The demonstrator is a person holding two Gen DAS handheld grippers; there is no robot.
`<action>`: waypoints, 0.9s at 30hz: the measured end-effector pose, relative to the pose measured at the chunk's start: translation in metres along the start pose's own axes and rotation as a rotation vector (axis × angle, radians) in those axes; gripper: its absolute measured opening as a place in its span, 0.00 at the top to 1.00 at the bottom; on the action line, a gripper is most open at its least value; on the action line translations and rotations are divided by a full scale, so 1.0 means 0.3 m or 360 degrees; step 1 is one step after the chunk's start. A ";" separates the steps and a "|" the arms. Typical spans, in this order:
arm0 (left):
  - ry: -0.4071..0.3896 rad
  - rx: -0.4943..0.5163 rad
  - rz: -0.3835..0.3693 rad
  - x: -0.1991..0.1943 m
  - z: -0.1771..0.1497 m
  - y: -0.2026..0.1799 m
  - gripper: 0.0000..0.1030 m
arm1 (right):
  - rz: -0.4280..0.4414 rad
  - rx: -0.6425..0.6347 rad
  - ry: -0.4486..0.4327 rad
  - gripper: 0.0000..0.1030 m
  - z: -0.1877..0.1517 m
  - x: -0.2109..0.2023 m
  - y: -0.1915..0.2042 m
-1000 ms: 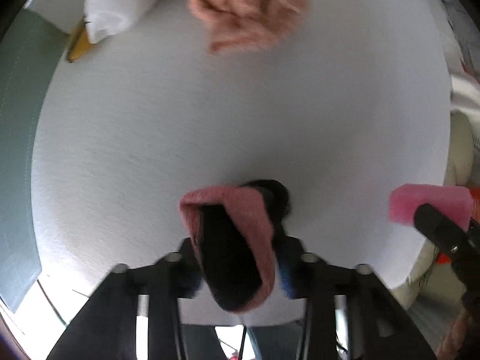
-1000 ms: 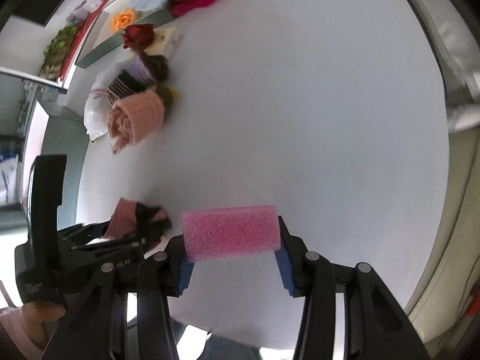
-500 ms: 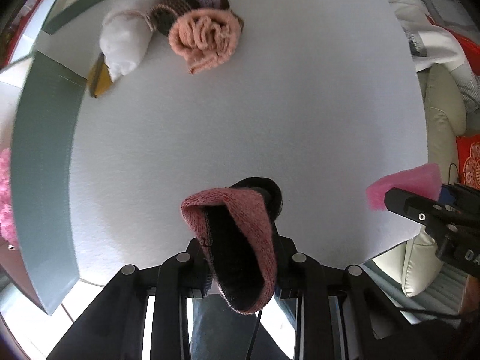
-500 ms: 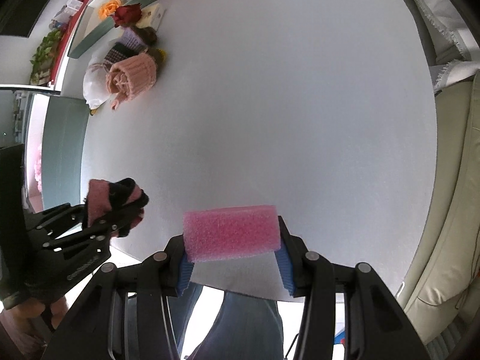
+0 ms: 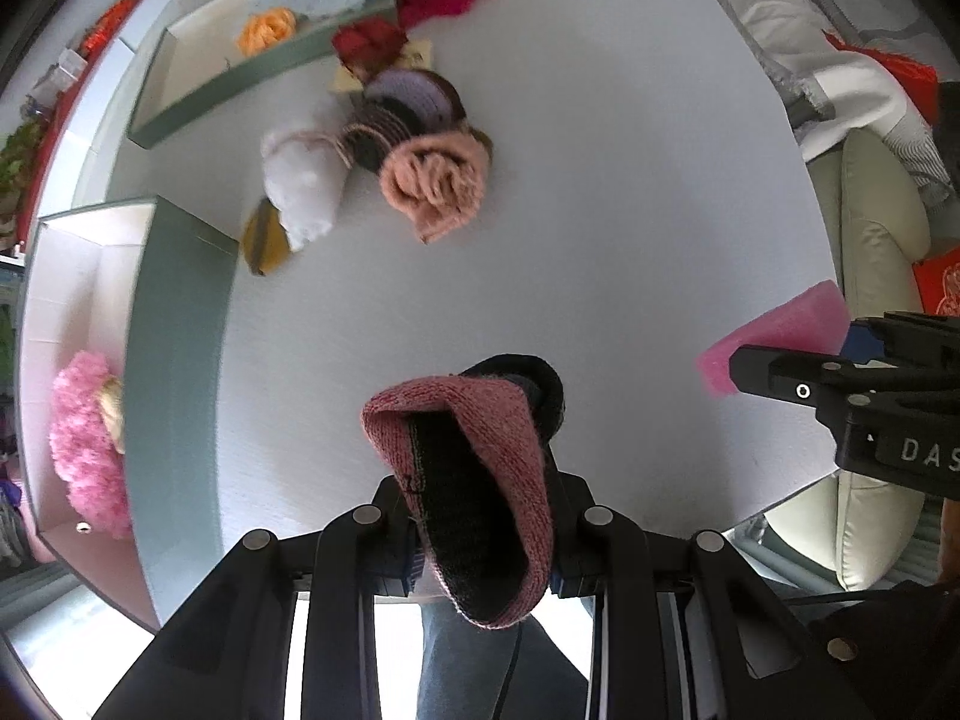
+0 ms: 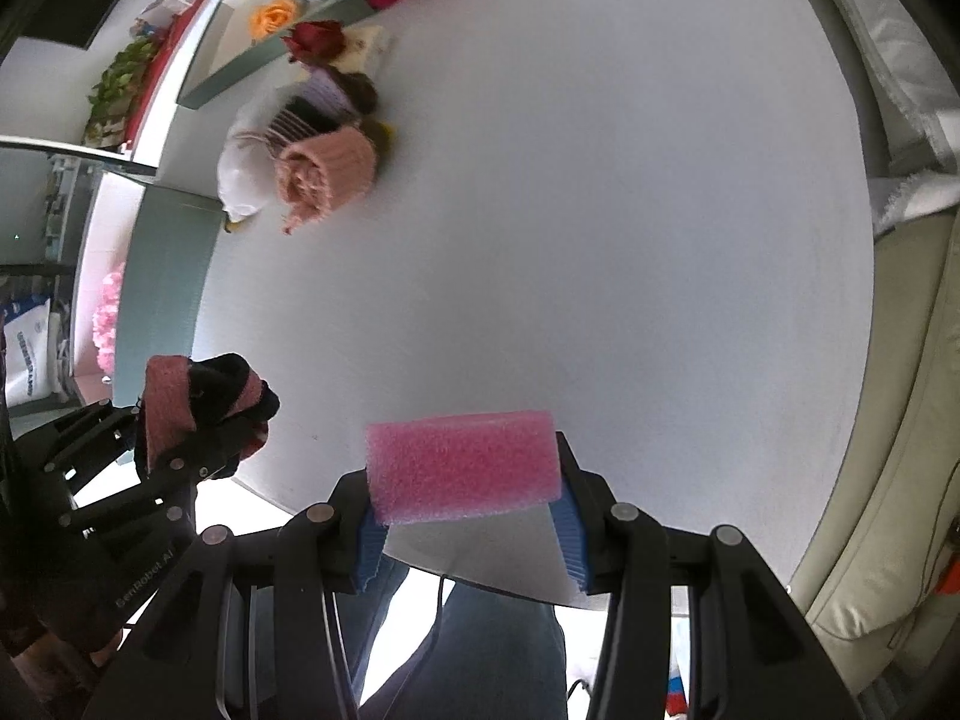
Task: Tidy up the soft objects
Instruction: 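Carry the pink-and-black sock and pink sponge over the white box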
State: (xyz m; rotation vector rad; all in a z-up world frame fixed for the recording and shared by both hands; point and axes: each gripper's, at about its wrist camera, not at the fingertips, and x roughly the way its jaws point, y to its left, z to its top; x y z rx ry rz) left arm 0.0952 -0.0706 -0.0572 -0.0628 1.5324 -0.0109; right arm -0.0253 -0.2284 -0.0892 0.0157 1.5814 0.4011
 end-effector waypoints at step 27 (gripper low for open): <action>-0.0073 0.0229 -0.0054 -0.009 -0.072 0.205 0.71 | -0.0031 0.0121 -0.0061 0.51 0.031 0.029 0.221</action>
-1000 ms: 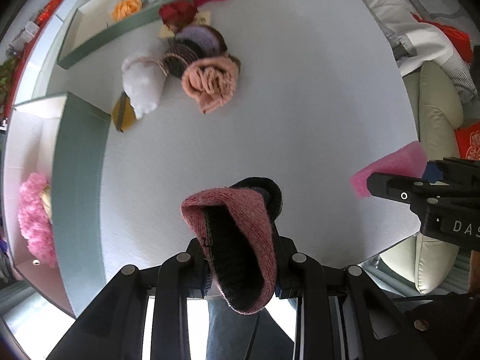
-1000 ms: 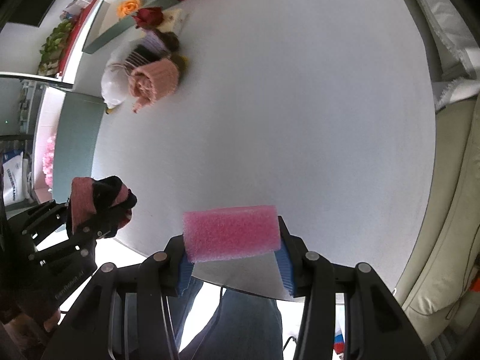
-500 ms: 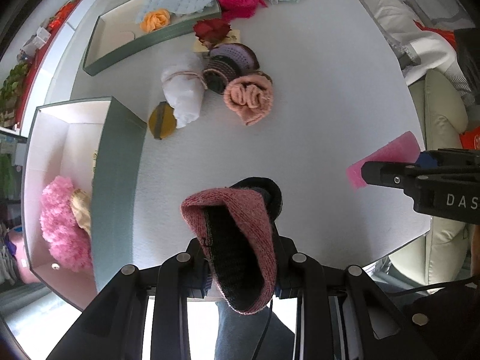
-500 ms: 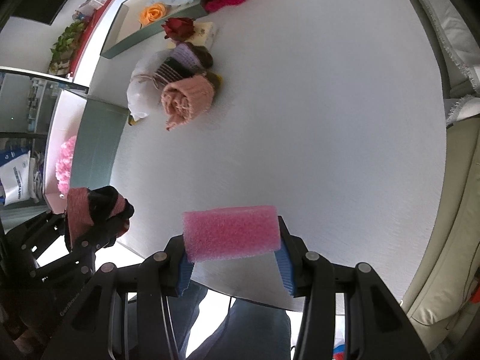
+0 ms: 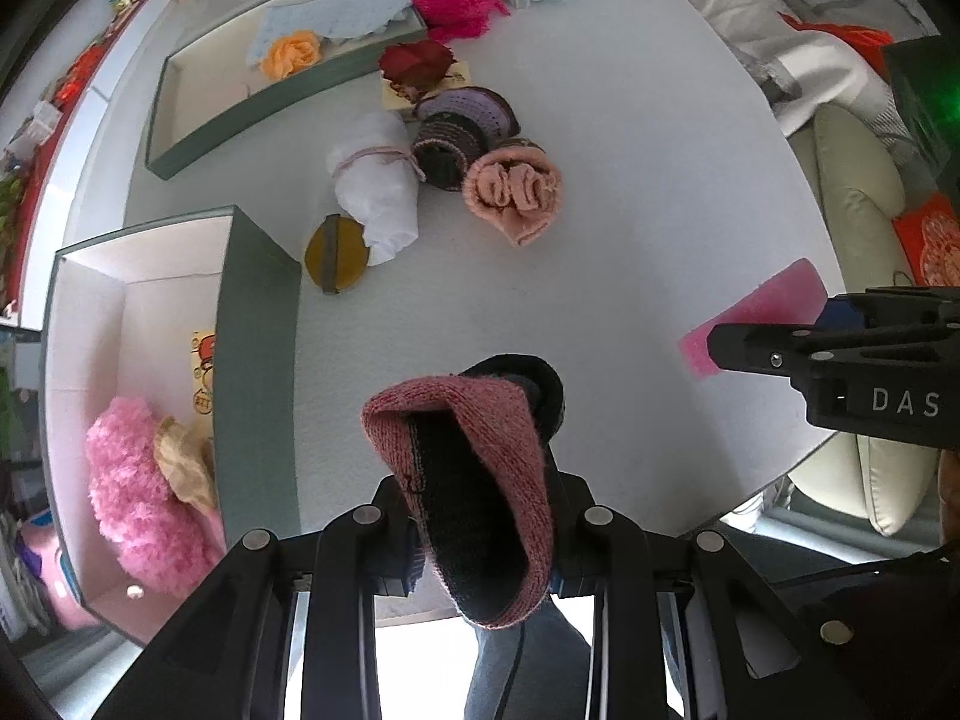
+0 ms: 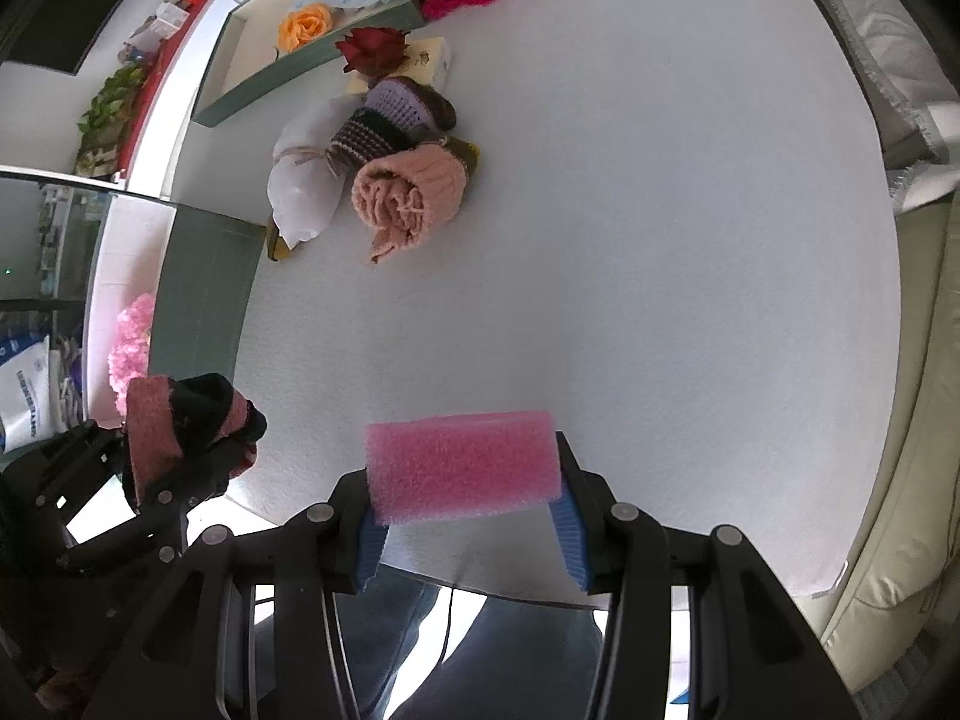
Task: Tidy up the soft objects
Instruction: 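Carry the pink-and-black sock and pink sponge over the white box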
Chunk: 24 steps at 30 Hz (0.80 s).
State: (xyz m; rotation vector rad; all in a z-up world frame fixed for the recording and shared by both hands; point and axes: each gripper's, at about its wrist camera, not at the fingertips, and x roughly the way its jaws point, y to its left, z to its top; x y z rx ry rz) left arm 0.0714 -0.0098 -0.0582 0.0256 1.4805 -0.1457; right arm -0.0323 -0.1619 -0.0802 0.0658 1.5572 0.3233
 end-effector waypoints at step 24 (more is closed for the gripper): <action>-0.0111 0.0161 -0.0125 -0.043 -0.082 0.108 0.71 | -0.0139 0.0241 -0.0054 0.51 -0.166 0.029 0.116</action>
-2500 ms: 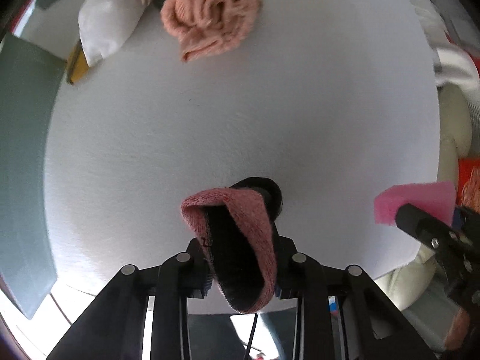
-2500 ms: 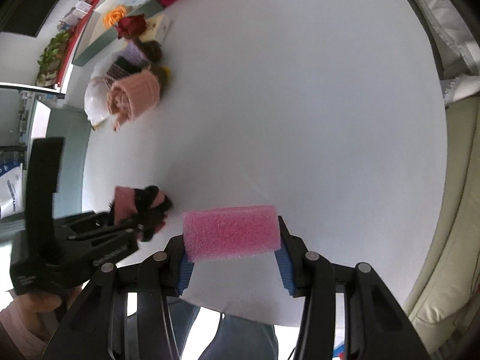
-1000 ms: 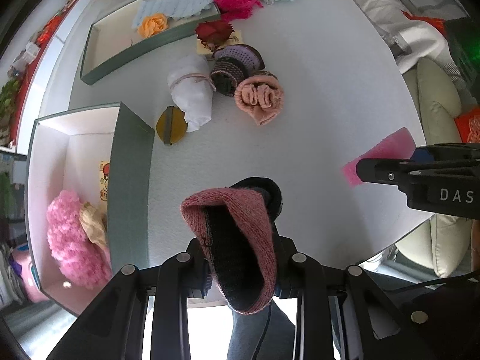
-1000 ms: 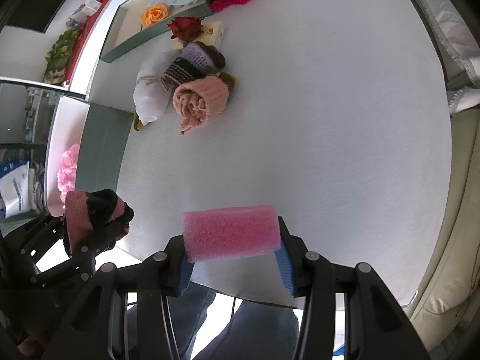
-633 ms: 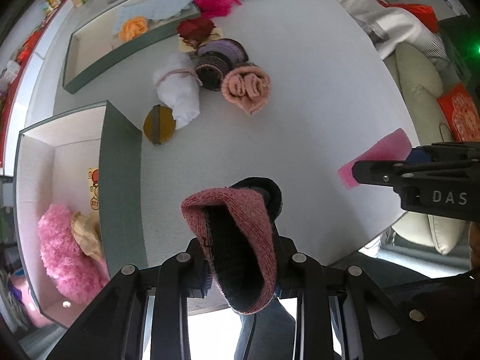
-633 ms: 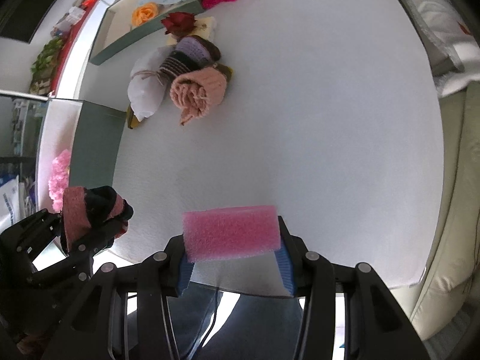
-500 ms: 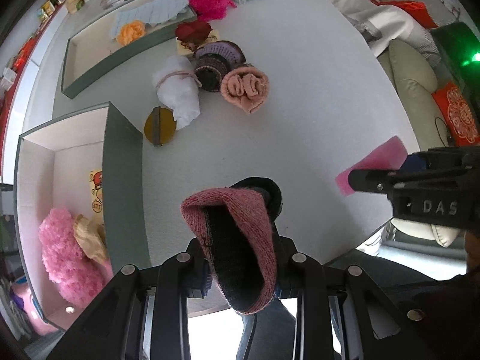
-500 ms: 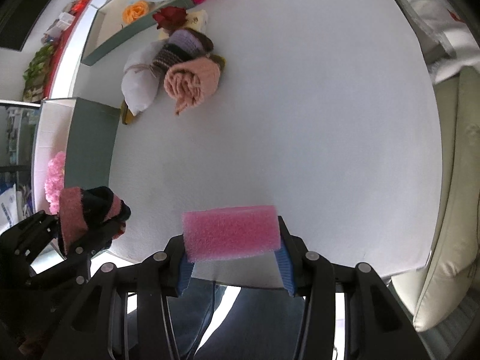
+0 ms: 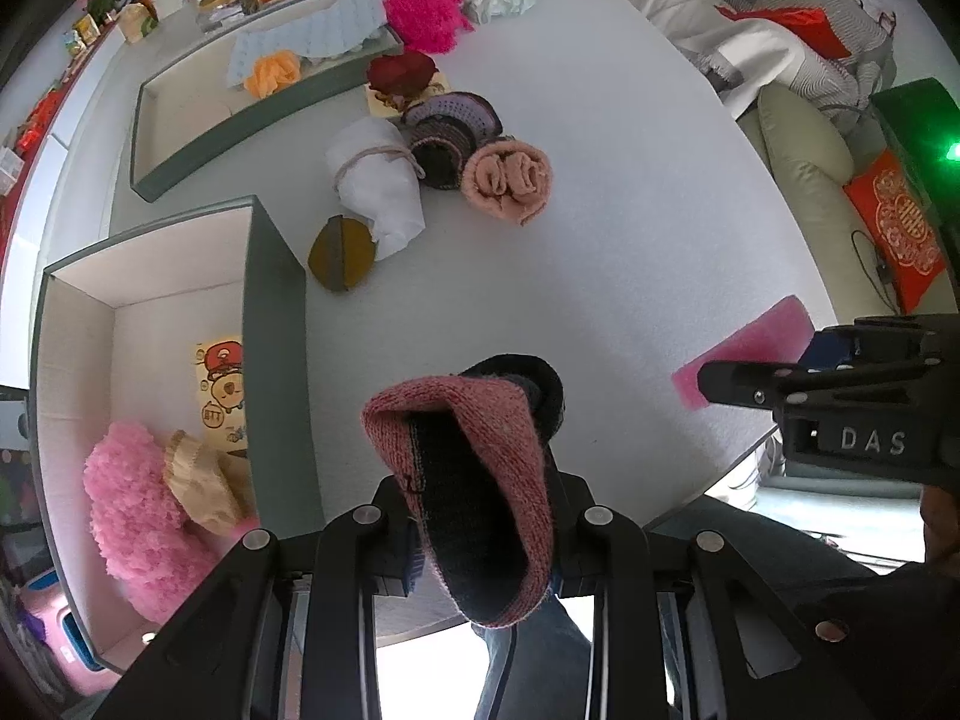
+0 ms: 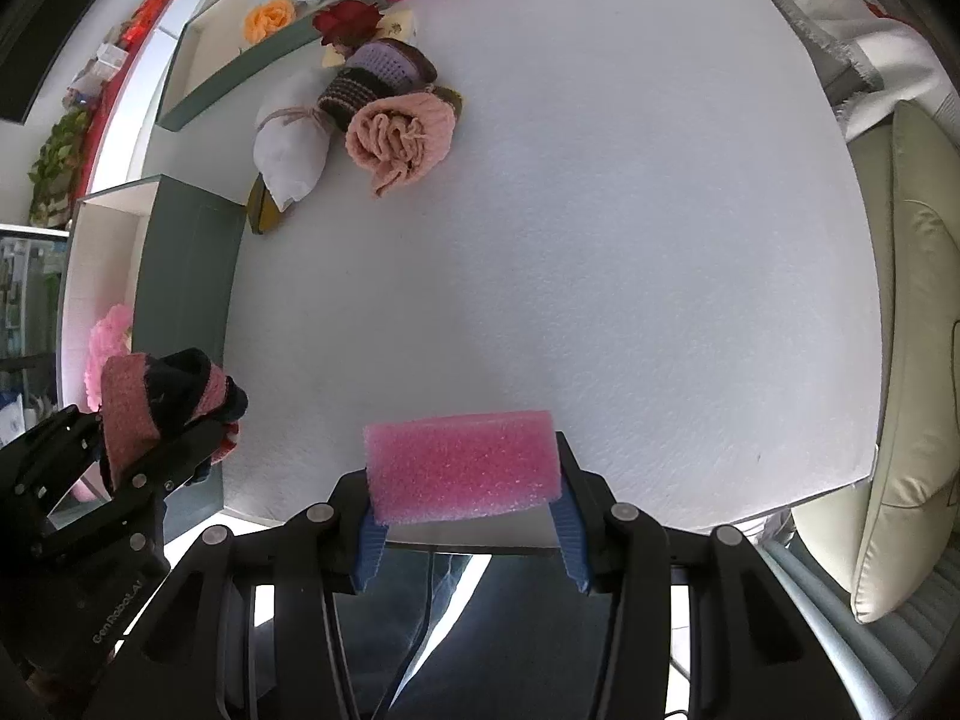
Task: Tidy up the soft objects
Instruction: 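Carry the pink-and-black sock and pink sponge over the white box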
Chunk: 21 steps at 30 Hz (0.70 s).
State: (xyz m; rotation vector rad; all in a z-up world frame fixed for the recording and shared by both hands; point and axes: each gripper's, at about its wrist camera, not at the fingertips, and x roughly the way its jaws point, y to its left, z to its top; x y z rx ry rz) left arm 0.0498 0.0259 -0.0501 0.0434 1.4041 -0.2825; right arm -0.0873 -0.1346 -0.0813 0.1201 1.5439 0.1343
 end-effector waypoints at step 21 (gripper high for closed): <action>-0.0177 -0.0259 -0.0064 -0.066 -0.040 0.168 0.71 | -0.0142 -0.0137 -0.0092 0.51 0.009 -0.082 0.139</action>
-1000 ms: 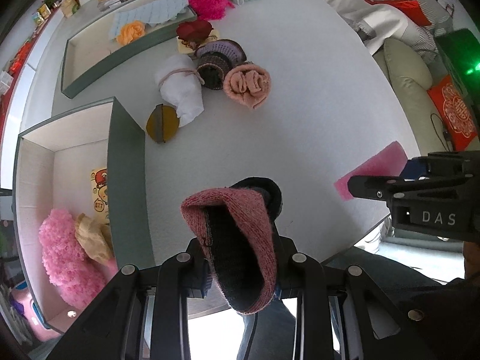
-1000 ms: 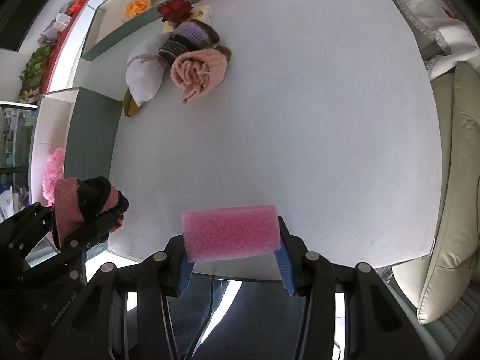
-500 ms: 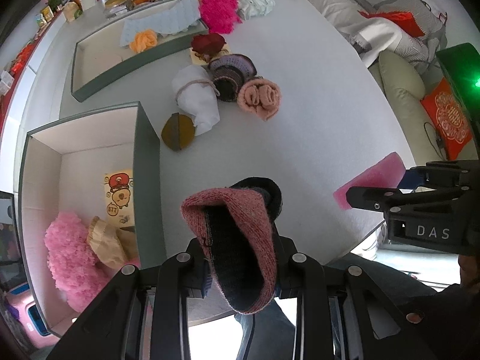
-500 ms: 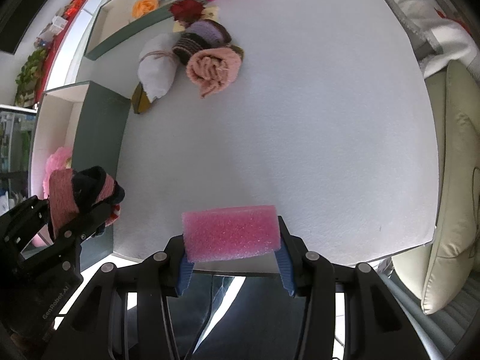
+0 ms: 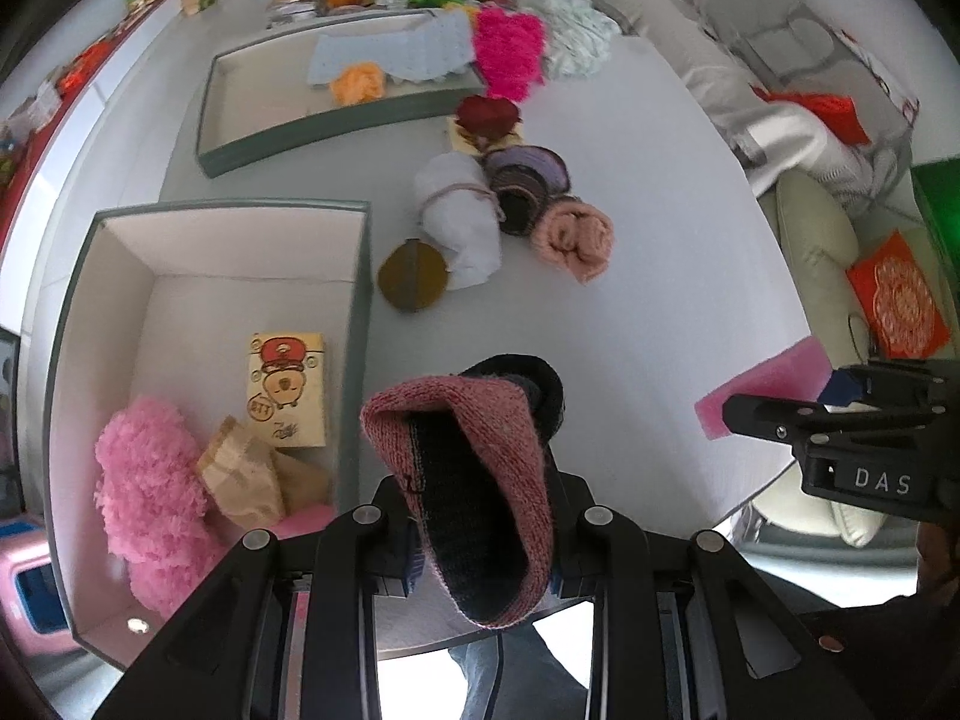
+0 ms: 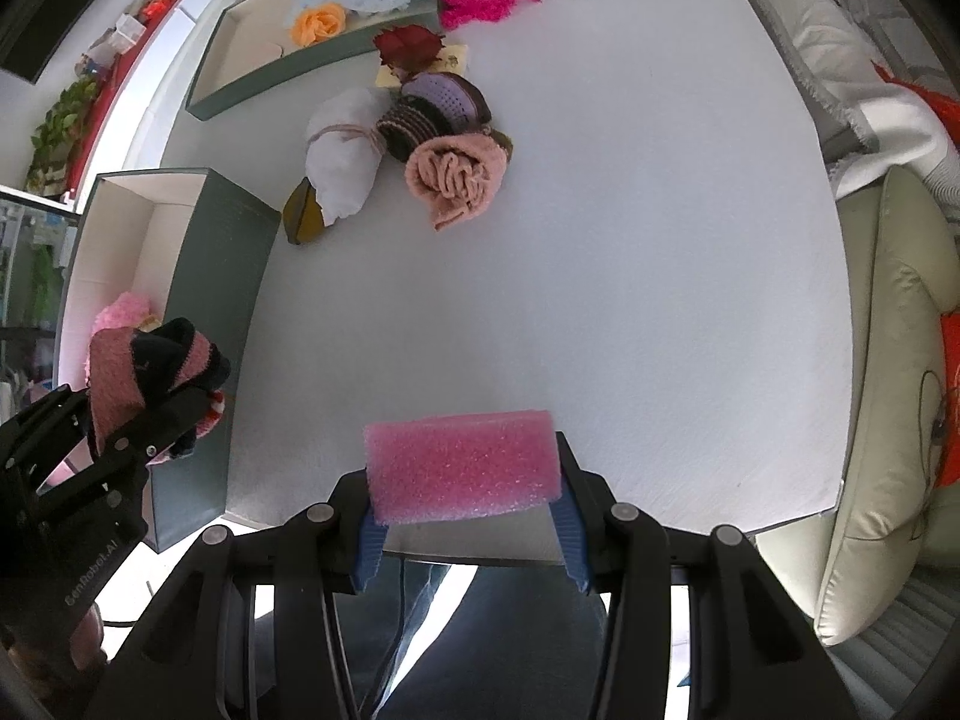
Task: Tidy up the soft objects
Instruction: 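Carry the pink-and-black sock and pink sponge over the white box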
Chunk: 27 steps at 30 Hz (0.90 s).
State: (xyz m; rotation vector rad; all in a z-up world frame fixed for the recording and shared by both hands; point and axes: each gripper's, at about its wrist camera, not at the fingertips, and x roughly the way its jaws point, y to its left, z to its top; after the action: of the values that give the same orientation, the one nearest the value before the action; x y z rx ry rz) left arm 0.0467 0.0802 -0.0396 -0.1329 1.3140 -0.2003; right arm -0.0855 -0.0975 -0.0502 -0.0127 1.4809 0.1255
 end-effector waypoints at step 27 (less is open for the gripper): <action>-0.0223 -0.0787 0.0308 -0.190 -0.118 0.451 0.71 | 0.0046 -0.0507 -0.0154 0.51 0.163 -0.084 0.473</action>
State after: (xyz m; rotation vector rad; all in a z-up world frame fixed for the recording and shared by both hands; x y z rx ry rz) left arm 0.0084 0.2252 -0.0230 -0.4285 1.2064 0.2980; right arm -0.0522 0.0458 -0.0109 -0.2395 1.3522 0.3796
